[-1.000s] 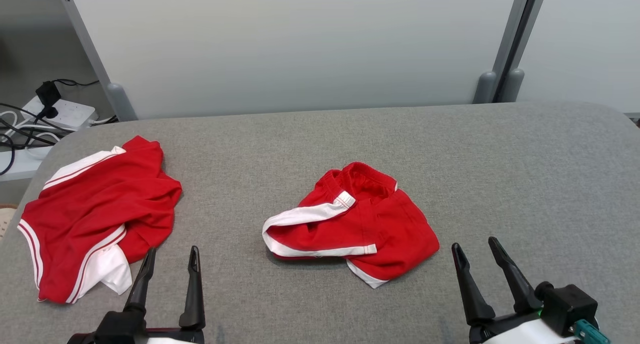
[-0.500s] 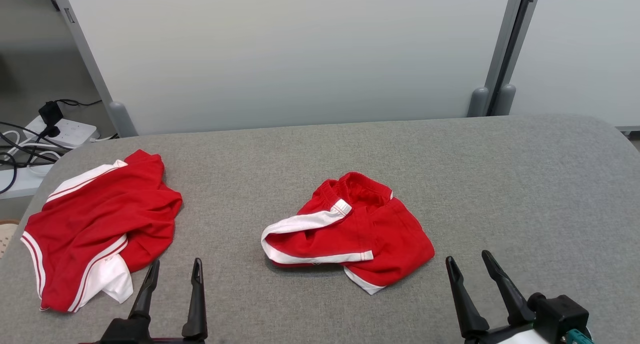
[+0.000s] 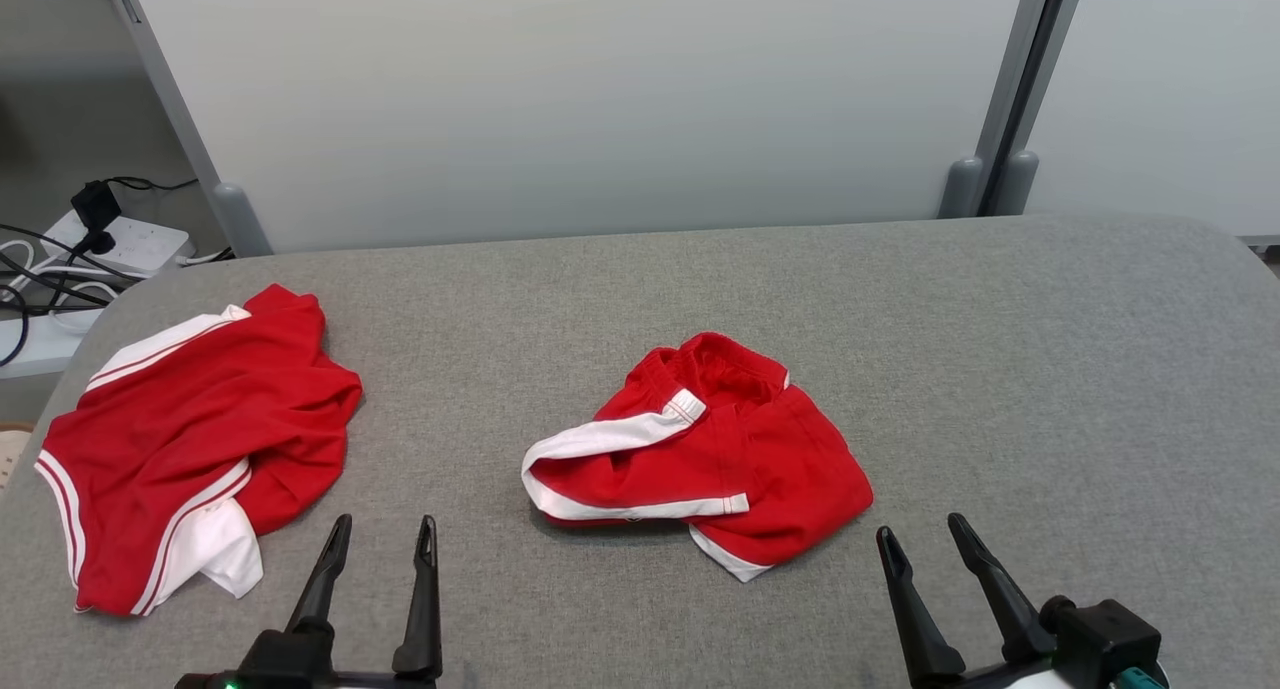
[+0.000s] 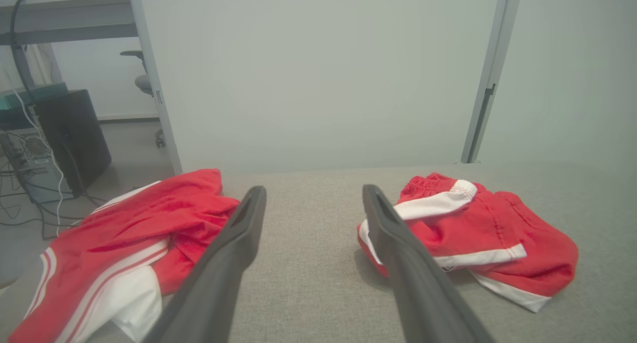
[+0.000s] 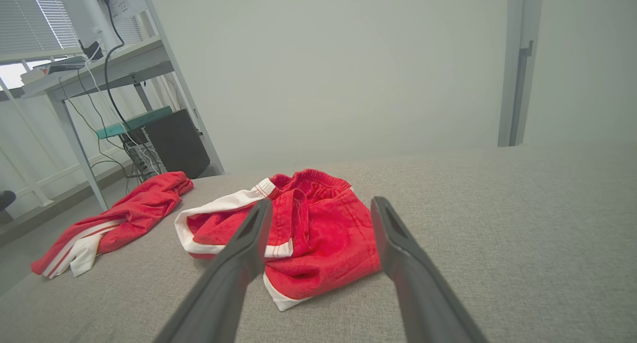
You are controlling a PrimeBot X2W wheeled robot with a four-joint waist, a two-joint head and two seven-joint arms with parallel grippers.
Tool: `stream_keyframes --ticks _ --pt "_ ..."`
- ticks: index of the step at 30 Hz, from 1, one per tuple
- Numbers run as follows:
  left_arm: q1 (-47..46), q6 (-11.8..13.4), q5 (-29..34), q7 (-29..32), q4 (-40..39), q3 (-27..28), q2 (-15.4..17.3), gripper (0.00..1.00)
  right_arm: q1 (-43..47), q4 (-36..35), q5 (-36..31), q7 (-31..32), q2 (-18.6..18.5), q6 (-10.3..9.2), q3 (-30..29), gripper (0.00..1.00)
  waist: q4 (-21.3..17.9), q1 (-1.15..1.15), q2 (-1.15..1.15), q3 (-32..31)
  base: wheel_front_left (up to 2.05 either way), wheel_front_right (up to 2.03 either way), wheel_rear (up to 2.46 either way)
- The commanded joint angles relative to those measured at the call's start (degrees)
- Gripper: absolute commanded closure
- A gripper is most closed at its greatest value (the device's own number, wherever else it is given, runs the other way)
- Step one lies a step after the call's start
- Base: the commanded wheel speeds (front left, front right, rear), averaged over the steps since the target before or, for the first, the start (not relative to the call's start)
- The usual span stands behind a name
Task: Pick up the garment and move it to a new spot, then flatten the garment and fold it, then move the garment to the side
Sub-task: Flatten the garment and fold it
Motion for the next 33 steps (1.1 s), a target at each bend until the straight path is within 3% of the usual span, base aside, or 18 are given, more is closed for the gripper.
stream_keyframes --ticks 1,21,27,33 --pt "-3.96 -0.55 0.46 -0.59 -1.17 1.5 0.04 0.0 -2.31 -1.18 0.06 -0.77 -0.61 0.42 1.54 0.0 -0.1 0.0 0.0 0.27 0.0 0.0 0.0" --pt "-20.46 -8.85 0.6 -0.31 10.56 -5.87 0.04 0.0 -4.78 -1.53 1.61 -0.77 -0.71 0.42 2.72 0.0 -3.9 0.0 0.0 4.5 0.0 0.0 0.0" --pt "-28.16 -11.31 1.14 3.82 15.03 -12.39 0.65 0.0 -5.87 -1.75 1.82 -0.77 -0.94 0.42 2.86 0.0 -5.44 0.0 0.0 6.87 0.0 0.0 0.0" --pt "-34.43 -11.88 0.65 8.36 18.74 -17.53 2.06 0.0 -6.95 -1.9 2.03 -0.77 -0.96 0.42 3.23 0.0 -6.75 0.0 0.0 8.92 0.0 0.0 0.0"
